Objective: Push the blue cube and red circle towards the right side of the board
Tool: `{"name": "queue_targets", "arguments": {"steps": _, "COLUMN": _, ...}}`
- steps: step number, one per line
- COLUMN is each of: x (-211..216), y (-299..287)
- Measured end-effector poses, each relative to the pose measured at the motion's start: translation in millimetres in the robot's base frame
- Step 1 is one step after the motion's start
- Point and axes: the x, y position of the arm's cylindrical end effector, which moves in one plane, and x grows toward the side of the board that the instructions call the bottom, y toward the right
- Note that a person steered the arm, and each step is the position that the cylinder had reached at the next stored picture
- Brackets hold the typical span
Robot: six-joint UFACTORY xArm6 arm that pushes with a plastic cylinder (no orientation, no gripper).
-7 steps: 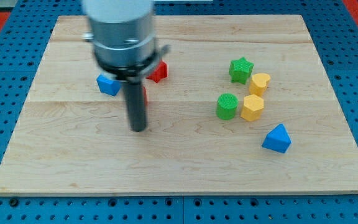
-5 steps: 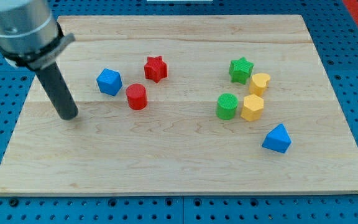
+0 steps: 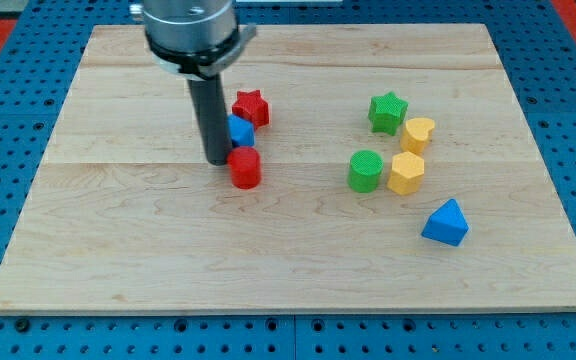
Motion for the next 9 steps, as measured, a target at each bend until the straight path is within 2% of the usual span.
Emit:
{"name": "queue_targets", "arguments": {"steps": 1, "x": 2.1, "y": 30.1}}
{"name": "queue_targets", "arguments": {"steps": 2, "x": 35.2, "y": 58.9}}
{"name": "queue_targets", "arguments": {"steps": 3, "x": 38.3, "y": 23.1}}
{"name": "queue_targets", "arguments": {"steps": 4, "x": 42.2, "y": 26.5}}
{"name": "queue_targets", "arguments": {"steps": 7, "x": 68.9, "y": 108.9}}
{"name": "queue_targets", "arguments": {"steps": 9, "x": 78.2, "y": 133.3}}
